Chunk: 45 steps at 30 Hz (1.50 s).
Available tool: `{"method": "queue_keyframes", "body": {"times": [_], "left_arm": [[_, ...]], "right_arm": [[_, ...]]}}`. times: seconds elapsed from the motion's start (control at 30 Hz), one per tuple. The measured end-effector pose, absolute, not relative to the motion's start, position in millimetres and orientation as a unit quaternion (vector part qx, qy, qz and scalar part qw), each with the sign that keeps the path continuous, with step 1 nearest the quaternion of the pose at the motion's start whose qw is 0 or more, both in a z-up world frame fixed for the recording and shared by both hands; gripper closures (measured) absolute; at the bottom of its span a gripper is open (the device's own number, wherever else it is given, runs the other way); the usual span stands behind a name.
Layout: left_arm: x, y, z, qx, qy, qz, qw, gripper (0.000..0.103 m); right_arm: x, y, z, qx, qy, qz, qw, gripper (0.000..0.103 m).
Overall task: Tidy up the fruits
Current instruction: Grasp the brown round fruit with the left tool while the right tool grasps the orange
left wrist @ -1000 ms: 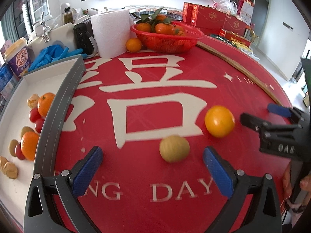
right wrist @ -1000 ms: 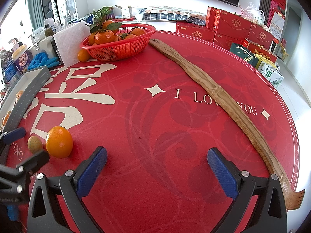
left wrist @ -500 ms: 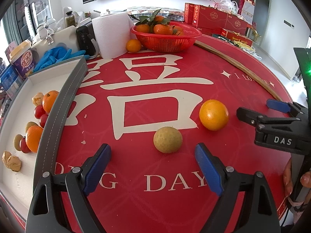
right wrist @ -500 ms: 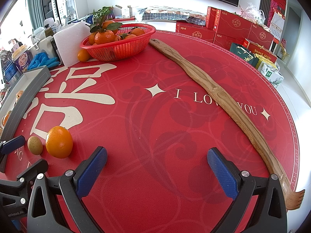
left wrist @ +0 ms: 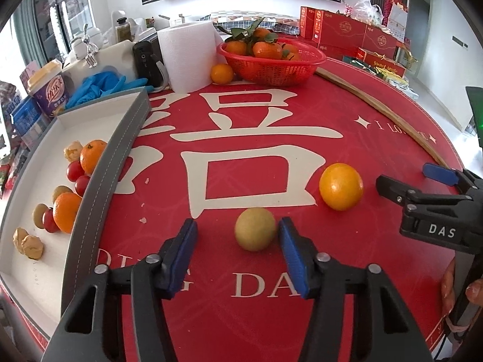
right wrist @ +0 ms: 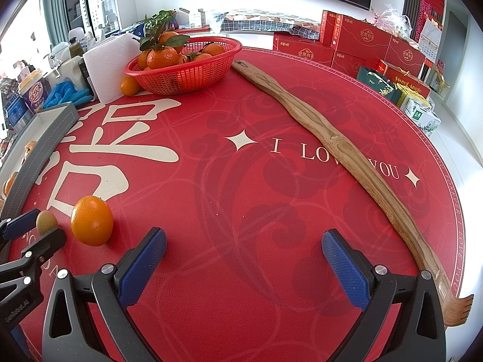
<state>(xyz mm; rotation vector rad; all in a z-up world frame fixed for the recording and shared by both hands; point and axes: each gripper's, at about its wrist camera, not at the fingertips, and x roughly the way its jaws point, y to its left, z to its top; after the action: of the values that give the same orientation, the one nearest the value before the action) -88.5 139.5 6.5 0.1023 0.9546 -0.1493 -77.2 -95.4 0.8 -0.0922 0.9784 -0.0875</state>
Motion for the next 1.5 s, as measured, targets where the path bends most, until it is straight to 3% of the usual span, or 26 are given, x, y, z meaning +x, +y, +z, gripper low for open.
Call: {"method": "queue_keyframes", "body": {"times": [0.1,0.57,1.0,1.07,1.2,1.5], "left_arm": [[-89.0,136.9,8.1,0.058,0.457,-0.077,0.884,0.075],[-71.6,150.9,7.7,0.044,0.452,-0.062,0.889,0.075],[-64.9,181.7,7.7,0.027,0.457,-0.026,0.889,0.075],[-64.6,181.6,7.9,0.028,0.457,-0.025,0.889,0.075],[-64.4,182.2,7.9,0.028,0.456,-0.025,0.889,0.075],[-64.2,183.2,7.7,0.025,0.455,-0.027,0.89,0.075]], "right_arm": [[-77.2,-95.3,0.8,-0.044,0.47,-0.042,0.881,0.0],[-88.1,-92.1,2.7,-0.044,0.474,-0.022,0.879,0.0],[-77.4,-5.4,0.4,-0.099,0.463,0.083,0.877,0.0],[-69.8,-5.0,-4.1,-0.092,0.473,0.08,0.873,0.016],[-68.1,-4.2,-1.0,-0.097,0.467,0.068,0.877,0.069],[-65.3,-20.3,4.6,-0.048,0.483,0.072,0.871,0.069]]}}
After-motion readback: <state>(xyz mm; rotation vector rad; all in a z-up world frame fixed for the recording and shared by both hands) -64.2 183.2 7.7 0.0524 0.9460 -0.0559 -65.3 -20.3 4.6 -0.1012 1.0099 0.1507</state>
